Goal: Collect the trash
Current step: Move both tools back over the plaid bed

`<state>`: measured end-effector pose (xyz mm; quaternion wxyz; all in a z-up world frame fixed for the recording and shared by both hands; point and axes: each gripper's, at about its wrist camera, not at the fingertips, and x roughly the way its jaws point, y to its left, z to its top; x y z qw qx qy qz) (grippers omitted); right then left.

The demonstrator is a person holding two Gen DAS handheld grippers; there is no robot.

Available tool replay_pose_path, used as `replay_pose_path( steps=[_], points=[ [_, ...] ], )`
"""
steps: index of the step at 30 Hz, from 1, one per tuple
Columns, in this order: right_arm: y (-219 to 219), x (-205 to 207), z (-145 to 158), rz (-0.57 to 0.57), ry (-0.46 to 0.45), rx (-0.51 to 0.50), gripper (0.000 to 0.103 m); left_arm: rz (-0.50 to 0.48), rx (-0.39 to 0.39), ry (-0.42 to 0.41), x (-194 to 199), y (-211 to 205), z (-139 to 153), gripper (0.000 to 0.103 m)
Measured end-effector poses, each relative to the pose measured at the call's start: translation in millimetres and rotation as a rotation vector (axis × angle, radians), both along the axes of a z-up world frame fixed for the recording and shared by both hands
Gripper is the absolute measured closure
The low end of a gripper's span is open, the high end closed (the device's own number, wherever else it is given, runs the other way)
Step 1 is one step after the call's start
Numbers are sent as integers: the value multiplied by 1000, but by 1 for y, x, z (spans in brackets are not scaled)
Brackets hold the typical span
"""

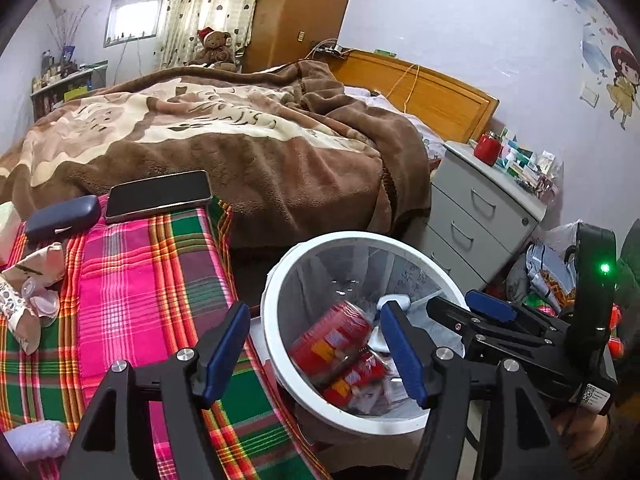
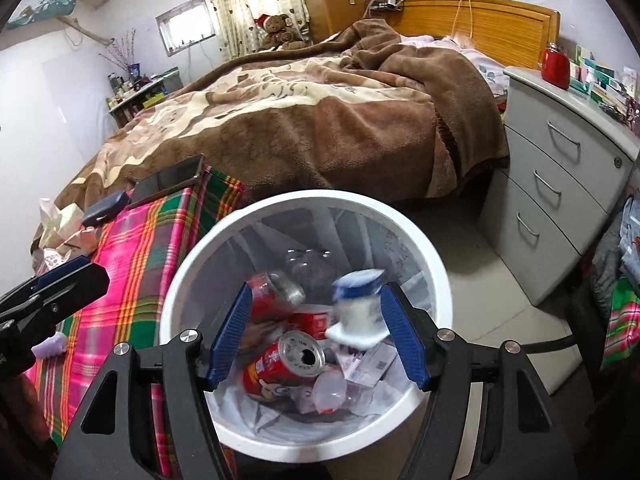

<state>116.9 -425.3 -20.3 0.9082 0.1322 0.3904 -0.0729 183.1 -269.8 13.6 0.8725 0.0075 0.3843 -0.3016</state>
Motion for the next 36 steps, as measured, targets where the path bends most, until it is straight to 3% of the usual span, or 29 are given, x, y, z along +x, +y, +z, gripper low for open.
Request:
replay_pose_path(
  steps=[15,28,36],
  points=[
    [42,2,17,60,-60,14,35,95,16,-44,-13,63,10,35],
    [99,14,20,171,-91,27,35,199,20,-59,-24,146,11,35],
    [131,21,18,241,-93,32,35,265,72,-47,-22,207,-1,35]
  ],
)
